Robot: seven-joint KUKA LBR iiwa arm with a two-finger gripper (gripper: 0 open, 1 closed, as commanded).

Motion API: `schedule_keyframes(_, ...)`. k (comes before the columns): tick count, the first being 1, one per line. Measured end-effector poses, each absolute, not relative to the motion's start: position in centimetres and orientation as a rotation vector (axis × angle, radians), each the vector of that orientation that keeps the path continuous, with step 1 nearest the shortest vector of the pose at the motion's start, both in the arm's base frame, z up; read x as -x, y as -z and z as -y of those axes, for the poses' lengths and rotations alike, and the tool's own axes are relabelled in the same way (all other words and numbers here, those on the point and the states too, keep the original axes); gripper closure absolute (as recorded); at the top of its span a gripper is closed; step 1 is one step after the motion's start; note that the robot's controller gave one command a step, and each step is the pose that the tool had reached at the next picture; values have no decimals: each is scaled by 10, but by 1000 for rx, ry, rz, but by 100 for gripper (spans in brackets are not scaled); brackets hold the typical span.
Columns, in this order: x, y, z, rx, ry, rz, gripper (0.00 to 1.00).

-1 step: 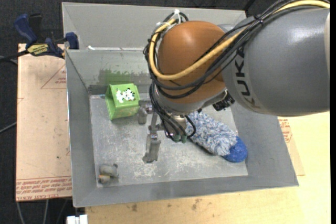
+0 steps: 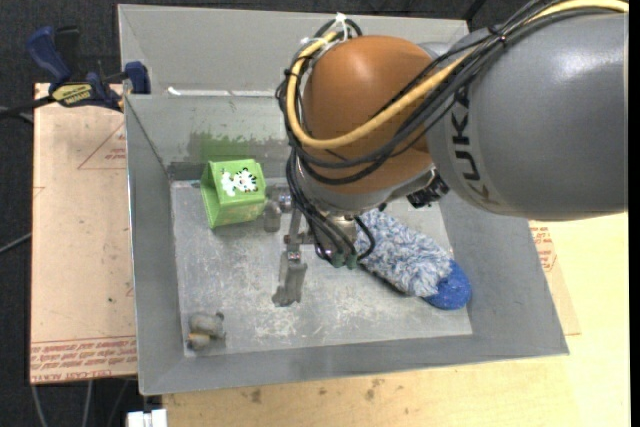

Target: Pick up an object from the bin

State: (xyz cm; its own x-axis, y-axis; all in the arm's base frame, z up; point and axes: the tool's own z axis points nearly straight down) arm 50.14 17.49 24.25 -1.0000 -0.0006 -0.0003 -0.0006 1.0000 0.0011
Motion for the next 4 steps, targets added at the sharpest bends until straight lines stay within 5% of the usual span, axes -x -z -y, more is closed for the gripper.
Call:
schedule_keyframes(1, -527, -279, -137, 11, -3, -3142, 0)
schedule_keyframes(2, -541, -269, -92, 40, -3, -3128, 0)
schedule_keyframes(3, -525, -223, -70, 123, 0, -3138, 0)
schedule_keyframes(4, -549, -212, -32, 289, -2, -3126, 0)
